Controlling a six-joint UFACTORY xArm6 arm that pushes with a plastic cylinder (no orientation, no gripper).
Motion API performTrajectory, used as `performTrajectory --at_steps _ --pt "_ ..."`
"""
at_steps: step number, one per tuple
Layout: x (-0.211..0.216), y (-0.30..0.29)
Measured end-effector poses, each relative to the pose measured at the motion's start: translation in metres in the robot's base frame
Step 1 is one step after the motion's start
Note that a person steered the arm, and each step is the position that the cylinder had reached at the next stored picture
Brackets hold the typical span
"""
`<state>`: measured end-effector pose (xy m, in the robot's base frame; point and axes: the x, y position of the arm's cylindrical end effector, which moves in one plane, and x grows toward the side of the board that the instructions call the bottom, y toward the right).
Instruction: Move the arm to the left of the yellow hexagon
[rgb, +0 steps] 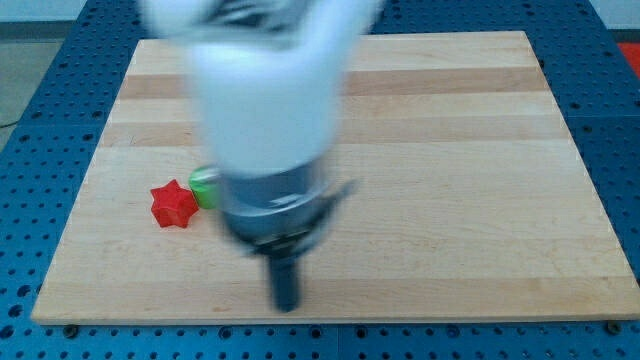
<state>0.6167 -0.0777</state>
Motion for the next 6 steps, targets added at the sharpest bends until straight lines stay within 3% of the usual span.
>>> performTrajectory --at_steps 1,3,4,6 --pt "-0.017 -0.084" --pt "-0.104 -0.196" --pt "-0.195 -0.213" --pt "-0.332 -0.154"
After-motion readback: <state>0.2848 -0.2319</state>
